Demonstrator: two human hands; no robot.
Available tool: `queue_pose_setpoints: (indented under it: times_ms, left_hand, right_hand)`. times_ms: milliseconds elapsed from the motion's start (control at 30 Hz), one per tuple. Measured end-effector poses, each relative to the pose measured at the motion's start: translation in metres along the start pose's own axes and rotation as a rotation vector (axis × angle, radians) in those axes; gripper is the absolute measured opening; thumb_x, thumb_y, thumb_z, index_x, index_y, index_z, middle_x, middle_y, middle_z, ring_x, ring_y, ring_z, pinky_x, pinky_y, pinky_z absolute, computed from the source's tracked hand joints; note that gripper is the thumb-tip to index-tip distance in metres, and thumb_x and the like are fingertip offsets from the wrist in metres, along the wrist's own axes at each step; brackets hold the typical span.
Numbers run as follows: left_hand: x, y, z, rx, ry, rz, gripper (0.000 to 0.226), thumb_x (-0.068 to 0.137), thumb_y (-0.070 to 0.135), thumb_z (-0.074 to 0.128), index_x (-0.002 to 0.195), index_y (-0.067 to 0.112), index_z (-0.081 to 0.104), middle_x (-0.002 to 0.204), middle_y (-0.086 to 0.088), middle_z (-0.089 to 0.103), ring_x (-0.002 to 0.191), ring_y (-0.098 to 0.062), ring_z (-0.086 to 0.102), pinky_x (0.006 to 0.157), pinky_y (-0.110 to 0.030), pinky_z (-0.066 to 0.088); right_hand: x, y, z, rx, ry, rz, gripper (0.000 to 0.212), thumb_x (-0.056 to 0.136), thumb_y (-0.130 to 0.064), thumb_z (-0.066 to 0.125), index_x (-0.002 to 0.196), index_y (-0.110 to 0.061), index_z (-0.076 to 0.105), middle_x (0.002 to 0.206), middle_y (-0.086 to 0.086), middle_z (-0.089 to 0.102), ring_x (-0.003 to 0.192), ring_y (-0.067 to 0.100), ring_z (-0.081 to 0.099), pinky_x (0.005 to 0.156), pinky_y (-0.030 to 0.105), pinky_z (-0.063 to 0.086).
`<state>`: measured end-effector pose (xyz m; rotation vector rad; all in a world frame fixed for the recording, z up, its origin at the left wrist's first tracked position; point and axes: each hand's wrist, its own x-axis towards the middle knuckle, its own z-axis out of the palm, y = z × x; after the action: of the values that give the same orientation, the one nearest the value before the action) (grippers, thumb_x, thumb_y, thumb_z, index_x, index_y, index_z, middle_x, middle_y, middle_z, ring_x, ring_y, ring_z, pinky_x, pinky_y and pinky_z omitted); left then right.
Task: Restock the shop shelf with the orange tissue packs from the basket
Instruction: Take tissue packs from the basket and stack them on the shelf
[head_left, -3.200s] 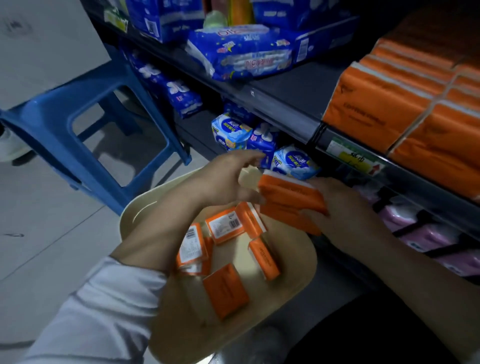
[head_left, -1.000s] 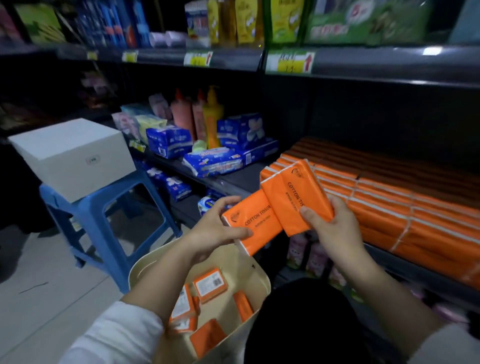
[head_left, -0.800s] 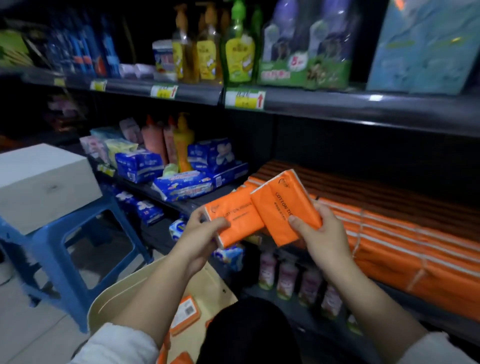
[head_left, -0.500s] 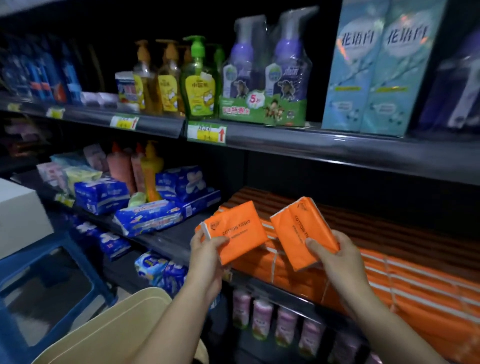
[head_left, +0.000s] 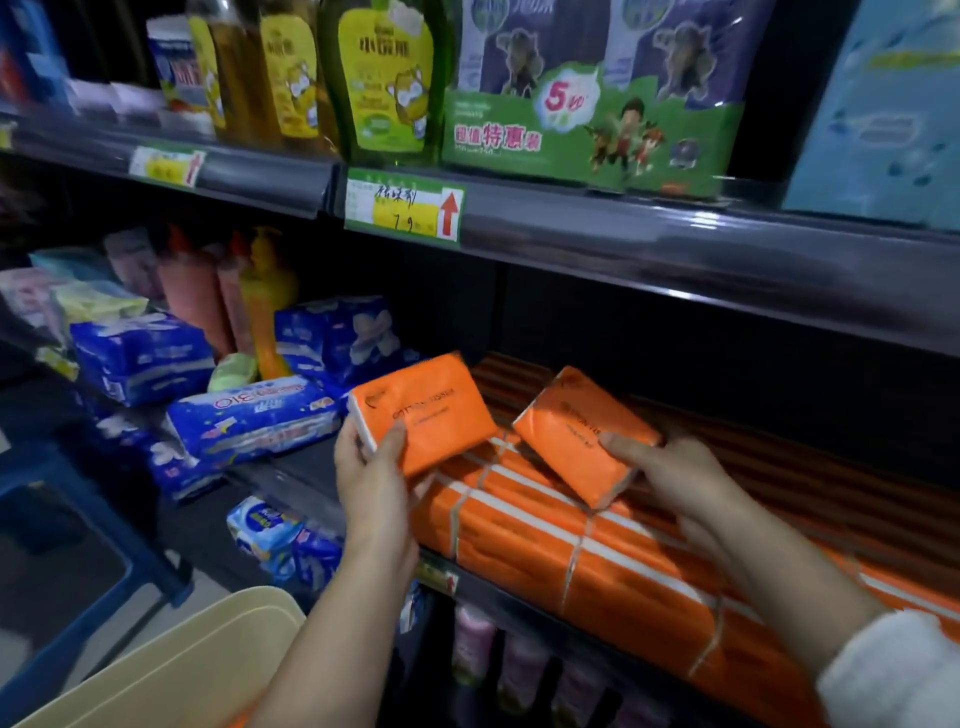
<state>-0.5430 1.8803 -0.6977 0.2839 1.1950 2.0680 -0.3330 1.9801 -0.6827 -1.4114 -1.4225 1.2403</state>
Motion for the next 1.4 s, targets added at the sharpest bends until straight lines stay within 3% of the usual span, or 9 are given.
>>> queue_pose_setpoints:
  times_ms: [200, 300, 533, 733, 900, 1000, 1100, 1233, 1400]
  left_hand:
    - [0.032, -0.003, -0.004, -0.015, 0.123, -0.06, 0.029, 0.091, 0.027, 0.061, 0.113, 0.021, 0.044, 0.101, -0.002, 0.06, 0.075, -0.012, 0.06, 0.043, -0.019, 0.046]
    - [0.04, -0.005, -0.007, 0.0, 0.106, -0.095, 0.017, 0.09, 0.031, 0.062, 0.099, 0.026, 0.047, 0.1, -0.001, 0.06, 0.074, -0.012, 0.06, 0.042, -0.017, 0.045]
    - [0.044, -0.004, -0.008, 0.031, 0.063, -0.097, 0.034, 0.089, 0.034, 0.062, 0.117, 0.02, 0.048, 0.099, -0.002, 0.061, 0.076, -0.013, 0.059, 0.047, -0.018, 0.045]
    - [0.042, -0.001, -0.01, 0.059, 0.054, -0.1, 0.034, 0.088, 0.035, 0.063, 0.115, 0.021, 0.048, 0.102, -0.004, 0.062, 0.074, -0.013, 0.058, 0.044, -0.017, 0.046]
    - [0.033, 0.004, -0.004, 0.105, -0.003, -0.095, 0.031, 0.088, 0.035, 0.063, 0.113, 0.022, 0.05, 0.094, -0.001, 0.062, 0.067, -0.011, 0.057, 0.045, -0.017, 0.045]
    - [0.025, 0.002, 0.002, 0.167, -0.078, -0.095, 0.028, 0.088, 0.035, 0.064, 0.109, 0.021, 0.053, 0.088, -0.001, 0.064, 0.056, -0.008, 0.055, 0.044, -0.019, 0.044]
    - [0.016, -0.005, 0.009, 0.26, -0.155, -0.078, 0.027, 0.086, 0.036, 0.065, 0.107, 0.022, 0.053, 0.093, -0.006, 0.064, 0.053, -0.009, 0.057, 0.043, -0.022, 0.045]
    - [0.001, -0.014, 0.019, 0.333, -0.232, -0.096, 0.023, 0.087, 0.034, 0.065, 0.104, 0.025, 0.053, 0.092, -0.004, 0.063, 0.062, -0.013, 0.058, 0.048, -0.023, 0.047]
    - [-0.002, -0.024, 0.018, 0.779, -0.385, 0.228, 0.029, 0.084, 0.042, 0.063, 0.11, 0.03, 0.058, 0.113, 0.008, 0.059, 0.098, -0.007, 0.056, 0.086, -0.027, 0.046]
  right_hand:
    - [0.067, -0.006, 0.039, 0.035, -0.023, -0.043, 0.016, 0.082, -0.024, 0.069, 0.093, -0.016, 0.062, 0.099, 0.015, 0.068, 0.09, 0.031, 0.065, 0.088, 0.053, 0.051]
    - [0.101, -0.004, 0.058, 0.024, -0.038, -0.051, 0.033, 0.073, -0.04, 0.073, 0.092, -0.015, 0.064, 0.101, 0.019, 0.068, 0.094, 0.033, 0.065, 0.089, 0.056, 0.05]
    - [0.12, -0.007, 0.087, 0.001, -0.095, -0.013, 0.03, 0.09, -0.032, 0.059, 0.105, -0.006, 0.057, 0.077, 0.018, 0.062, 0.08, 0.03, 0.063, 0.096, 0.05, 0.046]
    - [0.111, -0.005, 0.085, -0.218, 0.001, -0.063, 0.041, 0.093, -0.042, 0.05, 0.123, -0.015, 0.056, 0.116, 0.013, 0.064, 0.104, 0.028, 0.06, 0.099, 0.044, 0.044]
    - [0.083, -0.02, 0.068, -0.373, 0.101, -0.197, 0.037, 0.093, -0.038, 0.052, 0.117, -0.012, 0.062, 0.118, 0.011, 0.063, 0.108, 0.026, 0.058, 0.096, 0.036, 0.044]
    - [0.048, -0.03, 0.059, -0.227, 0.033, -0.248, 0.02, 0.093, -0.042, 0.049, 0.094, -0.026, 0.062, 0.084, -0.005, 0.064, 0.082, 0.006, 0.058, 0.088, 0.025, 0.041]
    - [0.017, -0.025, 0.05, 0.042, -0.145, -0.129, 0.023, 0.088, -0.049, 0.052, 0.092, -0.028, 0.061, 0.095, -0.009, 0.066, 0.093, 0.009, 0.062, 0.092, 0.032, 0.048]
    - [-0.01, -0.01, 0.036, 0.176, -0.355, 0.057, 0.025, 0.09, -0.03, 0.057, 0.109, -0.015, 0.06, 0.094, 0.004, 0.073, 0.088, 0.02, 0.071, 0.078, 0.035, 0.057]
    - [-0.015, -0.007, 0.009, 0.267, -0.181, 0.097, 0.021, 0.091, -0.016, 0.058, 0.106, -0.002, 0.06, 0.074, 0.008, 0.071, 0.064, 0.016, 0.069, 0.055, 0.026, 0.055]
